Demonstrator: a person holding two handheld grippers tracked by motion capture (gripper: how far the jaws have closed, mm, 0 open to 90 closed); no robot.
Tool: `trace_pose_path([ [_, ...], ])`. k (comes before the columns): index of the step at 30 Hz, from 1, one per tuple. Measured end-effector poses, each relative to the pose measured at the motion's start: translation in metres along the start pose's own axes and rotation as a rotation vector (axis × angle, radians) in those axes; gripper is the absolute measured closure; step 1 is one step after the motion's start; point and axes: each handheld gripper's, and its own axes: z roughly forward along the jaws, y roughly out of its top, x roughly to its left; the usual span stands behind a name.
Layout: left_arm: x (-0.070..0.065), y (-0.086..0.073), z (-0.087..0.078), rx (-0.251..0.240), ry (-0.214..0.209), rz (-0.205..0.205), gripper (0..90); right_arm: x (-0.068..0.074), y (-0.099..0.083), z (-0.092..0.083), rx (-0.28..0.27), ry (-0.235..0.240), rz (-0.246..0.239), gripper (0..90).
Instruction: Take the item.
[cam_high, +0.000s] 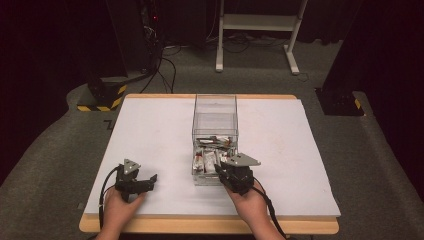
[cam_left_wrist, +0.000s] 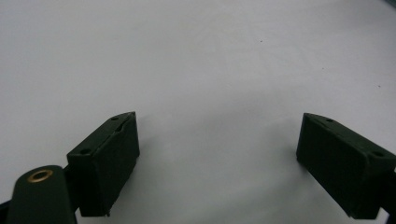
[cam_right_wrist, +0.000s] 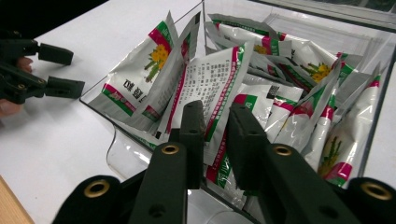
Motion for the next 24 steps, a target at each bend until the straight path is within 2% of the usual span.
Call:
trace_pose_path([
  [6, 0.000, 0.000, 0.000, 0.000, 0.000, 0.000, 13.4, 0.001, -0.001, 0.000, -0.013, 0.017, -0.008, 88.3],
  [24, 0.000, 0.000, 0.000, -0.003, 0.000, -0.004, 13.4, -0.001, -0.002, -0.019, -0.136, 0.011, -0.049, 88.6],
])
